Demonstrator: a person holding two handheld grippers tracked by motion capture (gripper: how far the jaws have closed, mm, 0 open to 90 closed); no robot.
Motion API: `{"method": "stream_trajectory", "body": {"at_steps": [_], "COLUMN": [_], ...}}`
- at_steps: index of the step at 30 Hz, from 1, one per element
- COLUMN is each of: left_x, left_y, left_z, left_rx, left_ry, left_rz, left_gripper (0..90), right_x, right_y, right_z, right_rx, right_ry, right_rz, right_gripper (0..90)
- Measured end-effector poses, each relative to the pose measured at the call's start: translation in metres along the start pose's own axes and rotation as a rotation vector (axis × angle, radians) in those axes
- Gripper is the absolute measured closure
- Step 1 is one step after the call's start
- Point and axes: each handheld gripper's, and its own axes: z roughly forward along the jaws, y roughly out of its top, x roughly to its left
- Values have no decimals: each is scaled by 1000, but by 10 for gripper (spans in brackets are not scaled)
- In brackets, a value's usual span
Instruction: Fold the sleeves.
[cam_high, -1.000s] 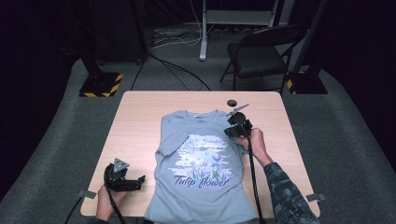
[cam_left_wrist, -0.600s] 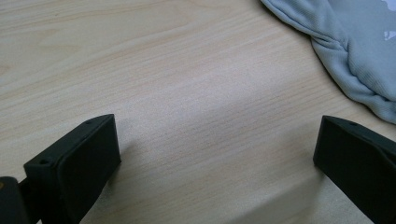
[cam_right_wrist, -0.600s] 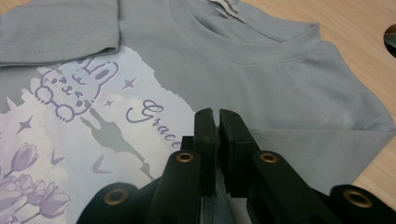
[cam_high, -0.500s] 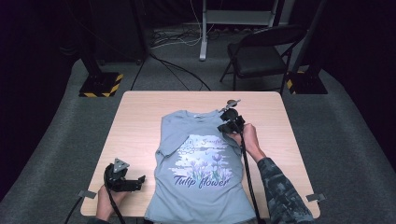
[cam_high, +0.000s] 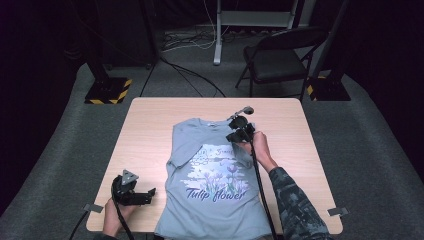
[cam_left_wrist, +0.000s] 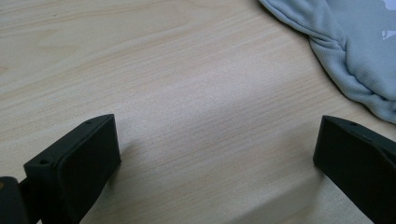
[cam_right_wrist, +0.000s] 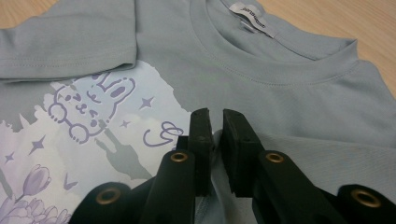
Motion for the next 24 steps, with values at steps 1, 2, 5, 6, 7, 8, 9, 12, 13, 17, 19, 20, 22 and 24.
{"method": "stream_trajectory", "body": {"at_steps": [1, 2, 5, 6, 7, 8, 9, 12, 13, 17, 19, 20, 22, 24], "left_x": [0, 0, 0, 0, 0, 0, 0, 0, 0, 0, 0, 0, 0, 0], "left_y": [0, 0, 0, 0, 0, 0, 0, 0, 0, 0, 0, 0, 0, 0], "left_z": [0, 0, 0, 0, 0, 0, 0, 0, 0, 0, 0, 0, 0, 0], "left_rx": [0, 0, 0, 0, 0, 0, 0, 0, 0, -1, 0, 0, 0, 0], "left_ry": [0, 0, -1, -1, -2, -2, -1, -2, -1, -2, -2, -2, -2, -1], "left_rz": [0, 0, 1, 2, 2, 2, 2, 2, 2, 1, 2, 2, 1, 2], "left_gripper": [0, 0, 0, 0, 0, 0, 0, 0, 0, 0, 0, 0, 0, 0], "right_x": [0, -1, -3, -4, -7, -7, -8, -11, -11, -15, -17, -18, -19, -22], "right_y": [0, -1, -2, -3, -5, -5, -7, -12, -14, -24, -29, -31, -34, -40], "right_z": [0, -1, -3, -4, -6, -6, -7, -9, -10, -12, -12, -13, -13, -15], "right_rx": [-1, -3, -5, -8, -14, -14, -15, -12, -9, -6, -4, -3, -4, -3], "right_ry": [2, 5, 12, 10, 16, 16, 14, 11, 11, 10, 9, 8, 8, 6], "right_rz": [4, 7, 14, 17, 23, 23, 30, 33, 35, 47, 50, 51, 57, 66], "right_gripper": [805, 791, 763, 746, 714, 714, 706, 680, 674, 621, 591, 578, 564, 519]}}
